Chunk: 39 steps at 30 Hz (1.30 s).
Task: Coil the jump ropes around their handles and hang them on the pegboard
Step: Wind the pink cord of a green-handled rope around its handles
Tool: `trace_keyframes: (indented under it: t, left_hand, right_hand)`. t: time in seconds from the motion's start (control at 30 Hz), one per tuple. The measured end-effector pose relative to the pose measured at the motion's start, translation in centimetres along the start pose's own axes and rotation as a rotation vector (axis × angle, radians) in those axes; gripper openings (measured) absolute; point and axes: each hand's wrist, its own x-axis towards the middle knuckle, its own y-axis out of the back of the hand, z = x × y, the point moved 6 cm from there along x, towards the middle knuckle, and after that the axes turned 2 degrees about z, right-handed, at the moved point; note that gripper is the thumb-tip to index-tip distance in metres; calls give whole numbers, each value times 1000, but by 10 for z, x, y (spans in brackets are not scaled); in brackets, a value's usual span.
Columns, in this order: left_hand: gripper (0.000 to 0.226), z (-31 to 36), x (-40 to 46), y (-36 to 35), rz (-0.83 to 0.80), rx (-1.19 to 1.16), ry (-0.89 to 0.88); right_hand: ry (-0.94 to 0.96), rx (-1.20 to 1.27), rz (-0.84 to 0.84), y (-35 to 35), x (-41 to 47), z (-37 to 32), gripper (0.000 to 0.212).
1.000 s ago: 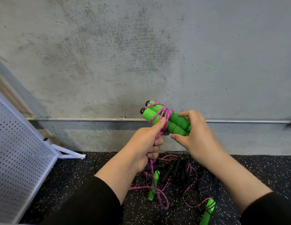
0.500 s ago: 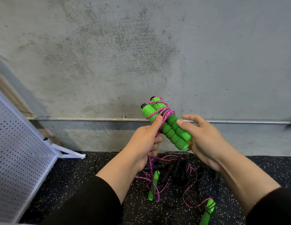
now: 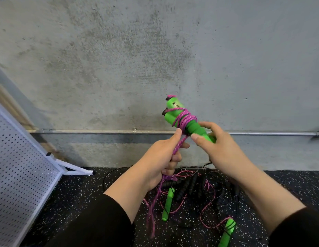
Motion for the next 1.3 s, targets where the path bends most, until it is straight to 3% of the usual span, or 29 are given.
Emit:
trace_keyframes:
  t: [0.2,0.37,0.43,0.5,0.6,0.7,0.8,1.0,1.07,1.2,1.3]
  left_hand:
    - [48,-3,1,0,3,-147,74]
    - [46,-11,3,14,150,-286,109]
    - [42,-9,5,18,161,-293,90]
    - [41,-4,5,18,131,-262,52]
    - [39,2,4,13,76,-222,2]
    - [36,4,5,12,70,-146,-17]
    - [34,3,6,14,83,-110,-23]
    - [54,6,4,16,75,-32,-46]
    - [63,6,4,18,58,11,-42]
    - [60,7,2,19,31,63,-61]
    - [67,8,1,17,26,25,-64]
  right_hand:
    - [232,-553,49,-15,-8,-2,54]
    - [409,-629,-40,-33,-16,-14,56]
    - [334,-507,-103,-36,-16,-12,49]
    - [144,-167,-77,-32,-14,-10,32]
    - [-326,491,-128,-33,-17,3,53]
    - [-531,666,-306,-37,-27,5,62]
    - [-532,736,-339,-35,-25,8,57]
    - [-295,660,-135,-21,-13,0,36]
    - [-258,641,-82,-19,-13,-2,33]
    - [-254,644,-37,-14,-12,-3,33]
    - [-224,525,-32,-10,-11,-3,32]
